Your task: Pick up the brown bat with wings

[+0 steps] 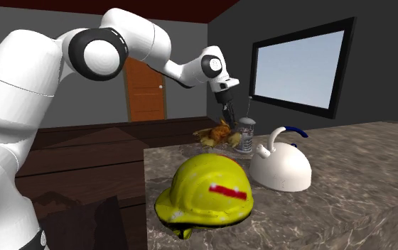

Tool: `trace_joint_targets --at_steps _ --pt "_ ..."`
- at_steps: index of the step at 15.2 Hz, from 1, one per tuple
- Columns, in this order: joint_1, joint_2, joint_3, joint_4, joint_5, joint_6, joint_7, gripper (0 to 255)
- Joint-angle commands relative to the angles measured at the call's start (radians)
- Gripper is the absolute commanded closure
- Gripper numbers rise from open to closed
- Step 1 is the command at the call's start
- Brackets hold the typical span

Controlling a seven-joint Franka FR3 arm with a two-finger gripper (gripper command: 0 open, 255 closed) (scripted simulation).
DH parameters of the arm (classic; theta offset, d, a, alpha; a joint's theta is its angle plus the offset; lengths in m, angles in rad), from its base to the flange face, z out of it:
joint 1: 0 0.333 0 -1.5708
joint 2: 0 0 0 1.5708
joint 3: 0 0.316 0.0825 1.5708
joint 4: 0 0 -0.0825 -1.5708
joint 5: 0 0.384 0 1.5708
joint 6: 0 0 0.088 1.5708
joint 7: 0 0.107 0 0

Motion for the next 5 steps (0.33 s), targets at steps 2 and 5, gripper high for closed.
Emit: trace_joint_targets --at_steps 2,5 --pt "0.004 0.0 0.002 0.042 0.006 -0.039 -0.014 255" --pt "0.005 -0.002 0.003 0.055 0.008 -0.053 -0.018 255"
